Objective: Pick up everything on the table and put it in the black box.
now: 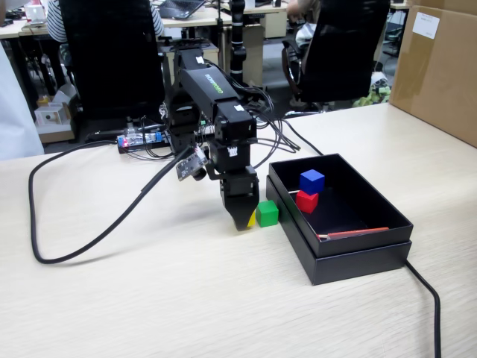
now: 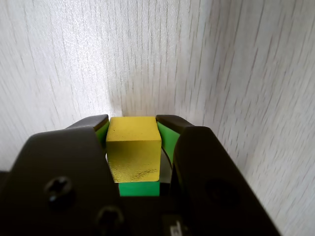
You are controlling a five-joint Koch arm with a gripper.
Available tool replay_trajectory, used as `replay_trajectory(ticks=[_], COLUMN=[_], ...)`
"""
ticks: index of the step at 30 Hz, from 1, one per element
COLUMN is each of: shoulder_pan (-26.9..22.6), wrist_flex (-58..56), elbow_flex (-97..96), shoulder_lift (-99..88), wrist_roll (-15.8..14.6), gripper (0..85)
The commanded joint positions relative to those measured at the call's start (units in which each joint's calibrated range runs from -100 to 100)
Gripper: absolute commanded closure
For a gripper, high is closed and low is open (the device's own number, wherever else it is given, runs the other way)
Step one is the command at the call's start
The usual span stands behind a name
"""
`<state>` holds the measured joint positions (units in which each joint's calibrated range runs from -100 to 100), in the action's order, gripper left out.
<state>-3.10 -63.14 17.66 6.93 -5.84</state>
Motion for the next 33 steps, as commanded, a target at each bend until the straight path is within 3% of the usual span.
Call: replay_trajectory(ticks=[1,7,11,17,33], shoulder_pan=[0.4,-0.1,-3.6,-9.8,-10.0], wrist_flex=[0.5,0.4,0.4,0.3,-0.2], elbow_flex=[4.1,5.5,13.3,23.4,27.3], shoulder_lift=[-10.5,-19.9,-23.0,-11.6,6.4], wrist_roll=[1.1,2.1,2.8,2.7,2.3], gripper=[75.3,75.3,75.3,75.3,74.9])
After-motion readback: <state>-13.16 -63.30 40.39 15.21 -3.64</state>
